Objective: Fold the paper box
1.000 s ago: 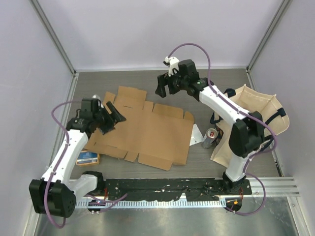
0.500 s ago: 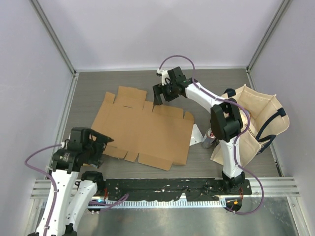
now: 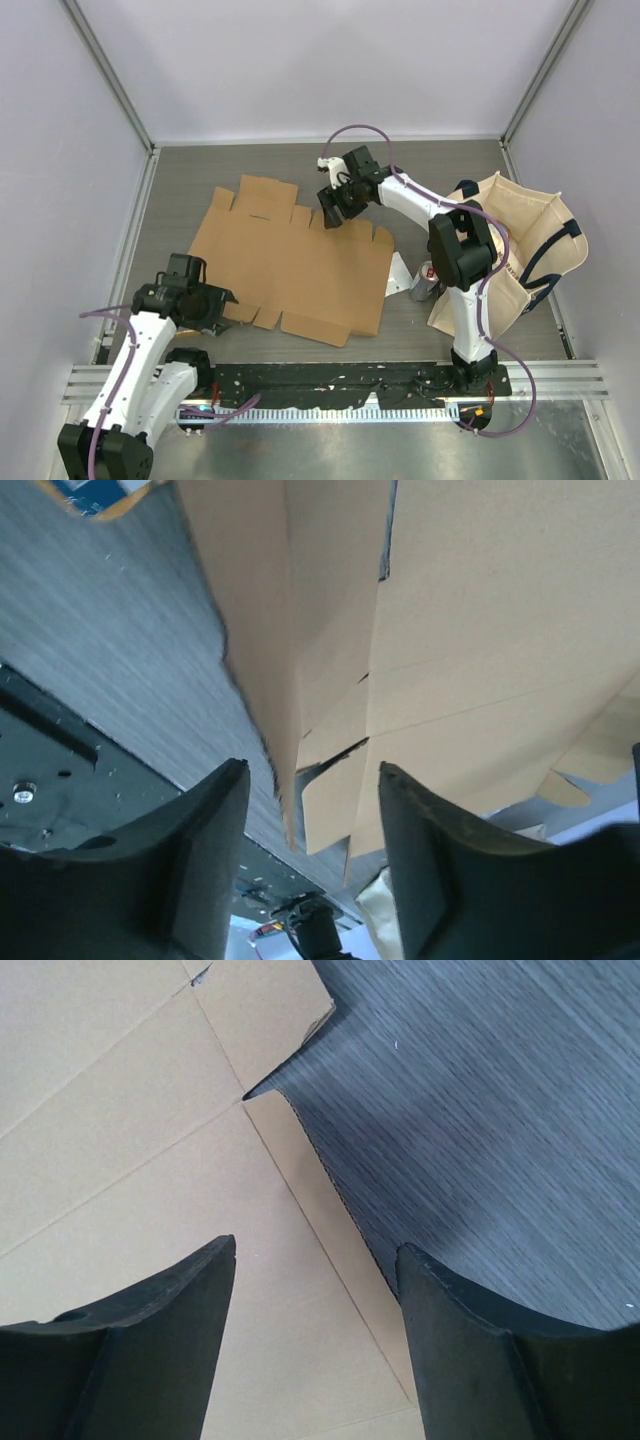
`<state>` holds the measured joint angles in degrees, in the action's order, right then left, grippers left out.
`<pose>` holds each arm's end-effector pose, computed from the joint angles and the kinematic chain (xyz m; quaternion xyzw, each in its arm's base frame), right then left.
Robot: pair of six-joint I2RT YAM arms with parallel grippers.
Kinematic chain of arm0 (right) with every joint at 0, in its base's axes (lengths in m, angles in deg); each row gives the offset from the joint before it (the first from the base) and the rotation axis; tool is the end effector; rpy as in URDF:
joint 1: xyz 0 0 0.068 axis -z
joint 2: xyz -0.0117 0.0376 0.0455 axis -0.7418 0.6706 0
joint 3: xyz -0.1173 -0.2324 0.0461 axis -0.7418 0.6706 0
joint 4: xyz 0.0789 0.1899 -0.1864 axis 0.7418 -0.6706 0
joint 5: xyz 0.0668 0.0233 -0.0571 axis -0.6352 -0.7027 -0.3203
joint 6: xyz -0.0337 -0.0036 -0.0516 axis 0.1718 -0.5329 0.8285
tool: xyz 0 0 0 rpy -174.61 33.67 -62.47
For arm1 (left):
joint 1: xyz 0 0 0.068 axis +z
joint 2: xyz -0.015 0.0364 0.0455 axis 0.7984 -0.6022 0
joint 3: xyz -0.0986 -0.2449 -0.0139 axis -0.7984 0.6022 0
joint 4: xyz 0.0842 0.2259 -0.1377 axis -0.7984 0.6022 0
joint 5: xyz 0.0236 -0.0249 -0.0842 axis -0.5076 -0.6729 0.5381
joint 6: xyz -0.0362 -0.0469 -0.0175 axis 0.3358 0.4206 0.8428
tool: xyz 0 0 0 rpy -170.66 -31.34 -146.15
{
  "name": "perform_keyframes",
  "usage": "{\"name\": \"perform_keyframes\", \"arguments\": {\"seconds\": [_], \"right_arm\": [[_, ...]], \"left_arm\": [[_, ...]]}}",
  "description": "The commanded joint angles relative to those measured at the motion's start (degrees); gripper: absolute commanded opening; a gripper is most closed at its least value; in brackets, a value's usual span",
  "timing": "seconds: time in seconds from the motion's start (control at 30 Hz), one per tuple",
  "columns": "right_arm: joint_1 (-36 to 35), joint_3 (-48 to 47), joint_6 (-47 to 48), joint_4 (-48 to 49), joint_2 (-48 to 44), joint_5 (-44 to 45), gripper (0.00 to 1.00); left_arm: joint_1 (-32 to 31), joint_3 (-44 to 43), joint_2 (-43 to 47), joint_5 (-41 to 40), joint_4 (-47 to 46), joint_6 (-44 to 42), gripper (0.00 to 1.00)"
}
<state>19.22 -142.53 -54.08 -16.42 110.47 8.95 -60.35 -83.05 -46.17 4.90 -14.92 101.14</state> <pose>0.4141 0.2445 0.1802 -0.3528 0.8738 0.2134 0.2579 0.1391 -0.0212 0.2025 -0.6122 0.7721 -0.1446 0.0906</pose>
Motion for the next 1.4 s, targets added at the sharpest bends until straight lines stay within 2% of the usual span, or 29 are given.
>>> {"name": "perform_keyframes", "arguments": {"seconds": [0.0, 0.07, 0.13, 0.17, 0.2, 0.27, 0.3, 0.53, 0.6, 0.73, 0.77, 0.8, 0.87, 1.0, 1.1, 1.13, 1.17, 1.2, 1.27, 1.3, 1.37], "right_arm": [[0.0, -0.7, 0.7, 1.3, -0.6, 1.1, 0.67], [0.0, 0.3, -0.3, 2.9, -1.2, 2.6, 0.59], [0.1, 1.8, -1.3, 4.5, -2.2, 3.4, 0.42], [0.1, 2.1, -2.5, 4.9, -2.6, 4.2, 0.31], [0.0, 2.4, -3.3, 4.8, -3.2, 4.6, 0.14], [0.0, 2.6, -5.4, 4.3, -4.0, 5.8, 0.02], [0.0, 3.2, -8.0, 4.2, -4.6, 7.3, 0.01], [0.1, 10.1, -22.4, 3.7, -15.7, 22.2, 0.02], [0.1, 13.5, -25.7, 3.3, -19.6, 23.5, 0.01], [0.2, 24.3, -33.7, 6.8, -28.1, 21.5, 0.01], [0.0, 26.9, -34.7, 8.5, -30.0, 18.8, 0.02], [0.0, 32.1, -35.7, 10.2, -34.4, 18.6, 0.02], [0.1, 36.8, -38.0, 13.6, -38.4, 18.4, 0.02], [-0.7, 48.8, -39.8, 20.0, -48.8, 18.4, 0.01], [-1.3, 54.5, -40.7, 25.4, -50.7, 18.3, 0.02], [-1.3, 54.8, -40.5, 25.9, -50.2, 18.6, 0.05], [-1.3, 54.9, -39.8, 25.4, -49.4, 18.7, 0.12], [-1.3, 54.1, -37.6, 24.9, -48.9, 18.6, 0.33], [-1.3, 52.2, -34.6, 20.8, -48.1, 19.8, 0.52], [-1.2, 50.0, -32.9, 19.5, -48.0, 19.8, 0.61], [-1.3, 47.7, -28.9, 16.3, -48.3, 22.9, 0.63]], "left_arm": [[0.1, 3.2, -1.5, -0.9, -10.1, 0.8, 0.54], [0.1, 4.4, -3.6, 0.3, -12.2, 0.3, 0.39], [0.1, 4.2, -4.9, 0.0, -14.1, -0.9, 0.20], [0.2, 2.9, -6.2, -1.6, -14.6, -3.0, 0.15], [0.2, 2.0, -6.7, -2.6, -14.8, -4.1, 0.04], [0.1, -1.3, -7.7, -6.6, -15.2, -7.0, 0.00], [0.1, -2.4, -8.7, -7.4, -16.6, -10.5, 0.00], [0.1, -12.4, -16.4, -10.0, -24.9, -25.9, 0.00], [0.1, -15.4, -19.3, -10.6, -26.5, -28.5, 0.00], [0.1, -20.5, -30.0, -10.6, -27.6, -35.0, 0.00], [0.1, -23.2, -32.3, -9.6, -27.6, -37.5, 0.00], [0.1, -24.7, -34.8, -8.7, -27.2, -39.2, 0.00], [0.2, -29.9, -41.7, -6.9, -25.5, -42.7, 0.00], [0.2, -36.8, -49.8, -6.2, -22.8, -47.6, 0.00], [0.1, -40.2, -53.6, -6.5, -21.8, -50.3, 0.00], [0.2, -40.8, -54.2, -6.6, -21.7, -50.9, 0.00], [0.1, -41.5, -54.6, -6.9, -21.6, -51.6, 0.02], [0.2, -41.9, -54.9, -8.4, -20.6, -52.2, 0.14], [0.2, -42.4, -54.3, -9.7, -20.1, -53.6, 0.29], [0.3, -42.3, -53.5, -10.7, -20.4, -53.9, 0.45], [1.0, -41.2, -50.4, -11.6, -22.0, -54.7, 0.60]]}}
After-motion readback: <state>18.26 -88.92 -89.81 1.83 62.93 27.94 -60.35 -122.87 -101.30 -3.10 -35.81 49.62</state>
